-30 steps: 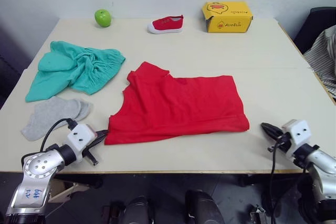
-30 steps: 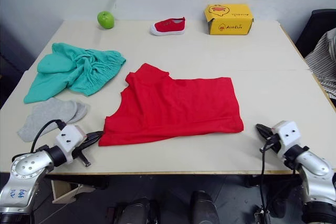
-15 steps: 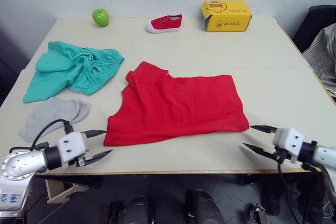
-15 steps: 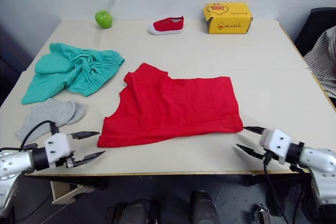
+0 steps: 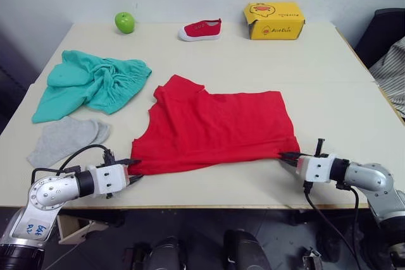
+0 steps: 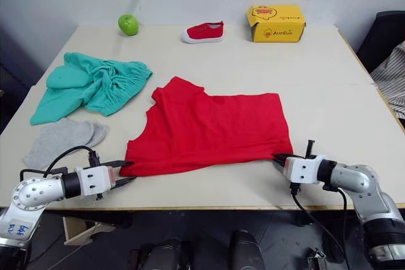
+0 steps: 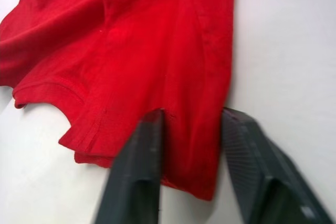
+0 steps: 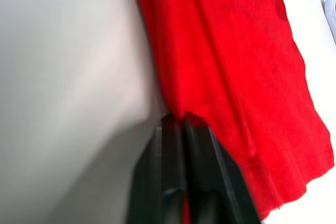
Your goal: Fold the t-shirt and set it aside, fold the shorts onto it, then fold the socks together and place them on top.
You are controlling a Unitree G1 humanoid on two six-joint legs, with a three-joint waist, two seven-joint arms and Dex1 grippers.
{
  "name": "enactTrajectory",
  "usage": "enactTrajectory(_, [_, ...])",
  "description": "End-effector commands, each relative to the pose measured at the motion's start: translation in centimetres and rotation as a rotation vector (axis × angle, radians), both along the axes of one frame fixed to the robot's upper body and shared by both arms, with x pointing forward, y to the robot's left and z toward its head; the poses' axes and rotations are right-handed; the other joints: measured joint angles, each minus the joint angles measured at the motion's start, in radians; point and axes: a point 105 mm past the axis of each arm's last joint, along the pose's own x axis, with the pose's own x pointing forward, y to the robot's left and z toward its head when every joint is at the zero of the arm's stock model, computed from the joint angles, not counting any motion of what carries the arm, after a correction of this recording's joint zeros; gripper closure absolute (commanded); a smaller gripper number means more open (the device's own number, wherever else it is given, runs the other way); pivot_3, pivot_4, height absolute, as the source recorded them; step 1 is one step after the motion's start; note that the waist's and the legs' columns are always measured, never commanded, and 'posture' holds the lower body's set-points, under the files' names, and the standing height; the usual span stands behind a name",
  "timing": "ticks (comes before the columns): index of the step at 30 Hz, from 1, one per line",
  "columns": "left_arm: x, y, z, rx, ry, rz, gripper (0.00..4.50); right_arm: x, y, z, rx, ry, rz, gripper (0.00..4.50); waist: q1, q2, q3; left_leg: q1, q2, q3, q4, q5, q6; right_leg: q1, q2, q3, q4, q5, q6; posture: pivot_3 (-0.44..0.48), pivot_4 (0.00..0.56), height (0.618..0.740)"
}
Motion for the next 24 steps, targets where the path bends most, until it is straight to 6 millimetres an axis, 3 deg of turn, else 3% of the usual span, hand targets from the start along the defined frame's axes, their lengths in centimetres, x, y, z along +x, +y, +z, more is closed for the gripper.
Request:
enactTrajectory(1, [0.0, 1.7, -0.8, 0.058, 0.031, 0.055, 3.9, -0.5, -1.2, 0.4, -0.019, -0.002, -0.015, 4.5, 0.0, 0.0, 0.0, 0.0, 0.0, 0.0, 0.0, 0.0, 0.0, 0.0, 0.0, 0.0, 0.0, 0.0, 0.0, 0.0, 0.15, 0.74])
enactTrajectory(3, [-0.4, 1.7, -0.7, 0.059, 0.035, 0.044, 4.49, -1.0, -1.5, 0.7, -0.006, 0.017, -0.011, 4.5, 0.001, 0.0, 0.0, -0.001, 0.0, 0.0, 0.0, 0.0, 0.0, -0.001, 0.0, 0.0, 0.0, 0.0, 0.0, 0.0, 0.15, 0.74])
enactTrajectory(9, [-2.2, 1.7, -0.7, 0.067, 0.05, 0.01, 4.49, -3.4, -2.0, 0.8, 0.071, 0.189, -0.019, 4.5, -0.005, 0.0, 0.0, -0.001, 0.001, 0.0, -0.003, -0.001, 0.0, -0.001, 0.0, 0.0, -0.003, 0.0, -0.001, 0.0, 0.15, 0.74])
enactTrajectory(16, [-4.7, 2.1, 0.3, 0.041, -0.021, 0.004, 4.49, -7.6, -1.5, -0.3, 0.094, 0.394, -0.021, 4.5, 0.001, -0.001, 0.0, -0.001, 0.001, 0.0, -0.008, -0.002, 0.001, -0.001, -0.001, -0.001, -0.007, -0.001, -0.001, 0.0, 0.15, 0.74])
enactTrajectory(24, [-6.7, 2.9, -0.4, 0.059, -0.012, 0.04, 4.49, -9.4, -1.2, -1.7, 0.077, 0.436, -0.062, 4.5, 0.002, -0.002, 0.0, -0.001, 0.001, 0.0, -0.01, -0.004, 0.004, -0.001, -0.001, -0.001, -0.008, -0.001, -0.002, 0.0, 0.15, 0.74])
